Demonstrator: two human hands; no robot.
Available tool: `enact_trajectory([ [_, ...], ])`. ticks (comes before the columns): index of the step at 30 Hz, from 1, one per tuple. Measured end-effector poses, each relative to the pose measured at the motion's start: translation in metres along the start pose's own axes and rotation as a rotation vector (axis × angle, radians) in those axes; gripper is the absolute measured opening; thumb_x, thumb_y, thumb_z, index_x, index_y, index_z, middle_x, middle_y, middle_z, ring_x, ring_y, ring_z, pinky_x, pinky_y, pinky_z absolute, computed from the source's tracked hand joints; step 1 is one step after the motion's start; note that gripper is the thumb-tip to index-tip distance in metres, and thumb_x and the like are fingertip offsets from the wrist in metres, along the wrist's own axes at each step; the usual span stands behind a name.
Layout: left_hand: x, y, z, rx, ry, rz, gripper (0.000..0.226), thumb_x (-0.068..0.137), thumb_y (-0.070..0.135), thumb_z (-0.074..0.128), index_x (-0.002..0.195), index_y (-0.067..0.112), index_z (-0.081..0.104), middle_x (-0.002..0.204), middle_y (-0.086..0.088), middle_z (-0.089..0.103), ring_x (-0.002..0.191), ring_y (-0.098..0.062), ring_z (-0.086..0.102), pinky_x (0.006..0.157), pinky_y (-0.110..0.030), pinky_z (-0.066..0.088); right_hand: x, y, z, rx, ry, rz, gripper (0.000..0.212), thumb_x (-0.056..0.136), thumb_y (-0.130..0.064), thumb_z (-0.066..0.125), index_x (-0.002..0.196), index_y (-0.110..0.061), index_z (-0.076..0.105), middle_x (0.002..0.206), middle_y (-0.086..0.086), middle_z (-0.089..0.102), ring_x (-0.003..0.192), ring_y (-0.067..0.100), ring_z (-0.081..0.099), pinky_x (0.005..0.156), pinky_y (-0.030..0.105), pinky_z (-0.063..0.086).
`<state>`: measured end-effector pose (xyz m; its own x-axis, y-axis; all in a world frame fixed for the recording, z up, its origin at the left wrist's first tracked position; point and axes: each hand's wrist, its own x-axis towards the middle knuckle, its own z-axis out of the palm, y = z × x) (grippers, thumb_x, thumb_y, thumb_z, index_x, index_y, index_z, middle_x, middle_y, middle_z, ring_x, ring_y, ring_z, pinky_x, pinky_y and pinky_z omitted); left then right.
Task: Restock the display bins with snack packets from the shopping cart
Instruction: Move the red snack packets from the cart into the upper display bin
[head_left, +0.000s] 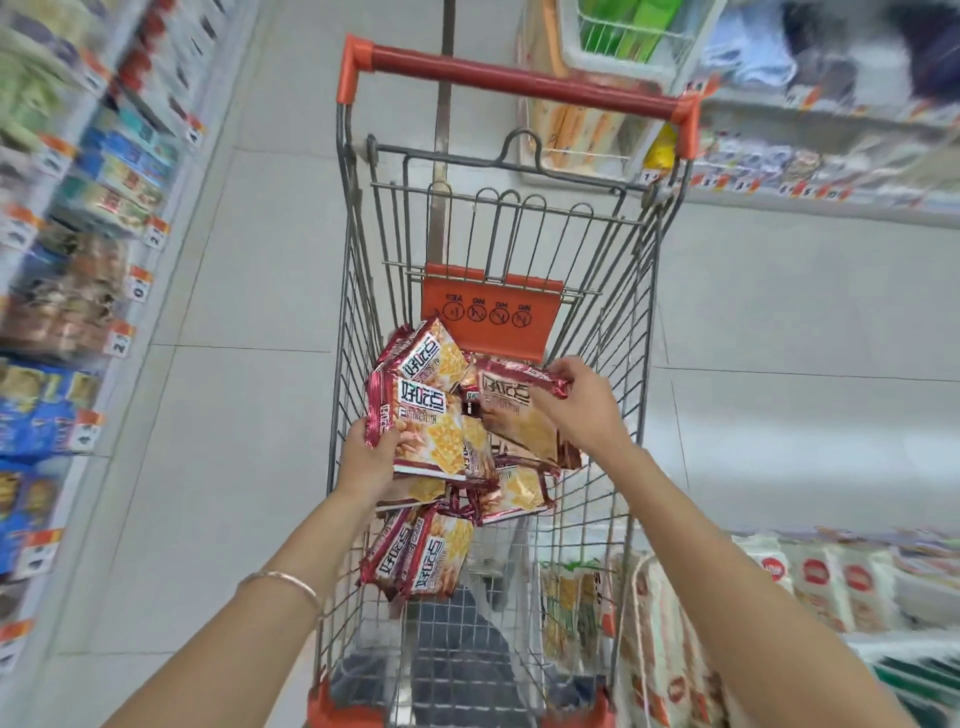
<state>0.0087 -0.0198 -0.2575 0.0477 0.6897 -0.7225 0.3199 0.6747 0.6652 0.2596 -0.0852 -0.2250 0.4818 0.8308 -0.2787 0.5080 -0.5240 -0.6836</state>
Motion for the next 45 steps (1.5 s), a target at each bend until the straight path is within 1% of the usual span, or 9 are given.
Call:
enact_trajectory([
  [6, -0.036, 0.032, -0.024, -0.071, -0.211, 0.002, 0.04, 0.102, 0.033, 0.052, 0.138, 0.016, 0.047, 0.134, -0.013, 0.058, 0.104, -0.03, 0.067, 0.077, -0.045, 0.062, -0.017, -0.047, -0.06, 0.489, -0.237, 0.162, 0.069, 0.068, -0.043, 0.088, 0.124, -0.013, 0.062, 0.114, 0.008, 0.071, 0.107, 0.025, 0.067, 0.096, 0.04, 0.052],
  [13, -0.098, 0.074, -0.05, -0.026, -0.568, 0.019, 0.028, 0.107, 0.03, 0.039, 0.116, 0.007, 0.054, 0.111, -0.022, 0.071, 0.099, -0.026, 0.068, 0.074, -0.037, 0.059, -0.087, -0.091, -0.032, 0.806, -0.057, 0.42, 0.069, 0.085, -0.028, 0.078, 0.133, -0.005, 0.035, 0.098, 0.016, 0.07, 0.07, 0.026, 0.072, 0.055, 0.033, 0.059],
  [20, -0.17, 0.117, -0.069, 0.585, -0.85, 0.235, 0.053, 0.084, 0.077, 0.048, 0.111, 0.035, 0.066, 0.141, -0.006, 0.055, 0.136, -0.03, 0.046, 0.115, -0.062, 0.028, -0.166, -0.124, -0.051, 0.67, 0.217, 0.246, 0.146, 0.046, -0.068, 0.09, 0.156, -0.033, 0.0, 0.158, 0.012, 0.034, 0.133, 0.034, 0.05, 0.108, 0.056, 0.043],
  [24, -0.234, 0.141, -0.043, 0.528, -0.872, 0.439, 0.043, 0.093, 0.053, 0.055, 0.102, 0.011, 0.064, 0.066, 0.006, 0.069, 0.059, -0.004, 0.064, 0.069, -0.023, 0.057, -0.228, -0.146, -0.115, 0.683, 0.346, 0.207, 0.166, 0.026, -0.078, 0.088, 0.158, -0.03, 0.001, 0.158, 0.01, 0.036, 0.135, 0.03, 0.05, 0.109, 0.053, 0.043],
  [26, -0.269, 0.152, -0.022, 0.554, -0.901, 0.565, 0.041, 0.093, 0.052, 0.056, 0.102, 0.012, 0.062, 0.062, 0.008, 0.066, 0.051, -0.004, 0.059, 0.054, -0.022, 0.047, -0.267, -0.152, -0.15, 0.652, 0.395, 0.195, 0.157, 0.034, -0.071, 0.091, 0.158, -0.025, 0.007, 0.15, 0.008, 0.046, 0.128, 0.03, 0.056, 0.107, 0.053, 0.046],
  [30, -0.345, 0.173, 0.024, 0.489, -1.041, 0.838, 0.044, 0.081, 0.061, 0.069, 0.097, 0.02, 0.068, 0.091, -0.003, 0.074, 0.069, -0.01, 0.056, 0.077, -0.029, 0.053, -0.364, -0.18, -0.217, 0.562, 0.588, 0.163, 0.093, 0.067, -0.04, 0.091, 0.141, -0.01, 0.043, 0.122, 0.009, 0.069, 0.102, 0.025, 0.071, 0.087, 0.039, 0.059],
  [33, -0.42, 0.184, 0.057, 0.418, -1.157, 1.004, 0.036, 0.08, 0.054, 0.066, 0.09, 0.02, 0.066, 0.081, 0.003, 0.071, 0.065, -0.01, 0.058, 0.061, -0.019, 0.048, -0.438, -0.196, -0.263, 0.53, 0.742, 0.165, 0.118, 0.062, -0.046, 0.092, 0.154, -0.023, 0.021, 0.139, 0.008, 0.056, 0.118, 0.025, 0.063, 0.102, 0.047, 0.05],
  [38, -0.551, 0.179, 0.109, 0.397, -1.347, 1.161, 0.025, 0.094, 0.04, 0.061, 0.079, 0.02, 0.063, 0.062, 0.011, 0.064, 0.053, -0.006, 0.053, 0.047, -0.011, 0.043, -0.569, -0.202, -0.32, 0.365, 0.939, 0.14, 0.026, 0.088, -0.026, 0.074, 0.109, -0.012, 0.068, 0.107, 0.0, 0.074, 0.083, 0.003, 0.068, 0.073, 0.021, 0.053],
  [45, -0.712, 0.099, 0.18, 0.509, -1.599, 1.352, 0.037, 0.084, 0.059, 0.061, 0.075, 0.024, 0.069, 0.059, 0.014, 0.067, 0.056, -0.007, 0.058, 0.067, -0.02, 0.047, -0.728, -0.137, -0.371, 0.373, 1.231, 0.195, 0.015, 0.082, -0.018, 0.078, 0.094, -0.019, 0.069, 0.078, -0.008, 0.076, 0.073, 0.008, 0.073, 0.067, 0.023, 0.054],
])
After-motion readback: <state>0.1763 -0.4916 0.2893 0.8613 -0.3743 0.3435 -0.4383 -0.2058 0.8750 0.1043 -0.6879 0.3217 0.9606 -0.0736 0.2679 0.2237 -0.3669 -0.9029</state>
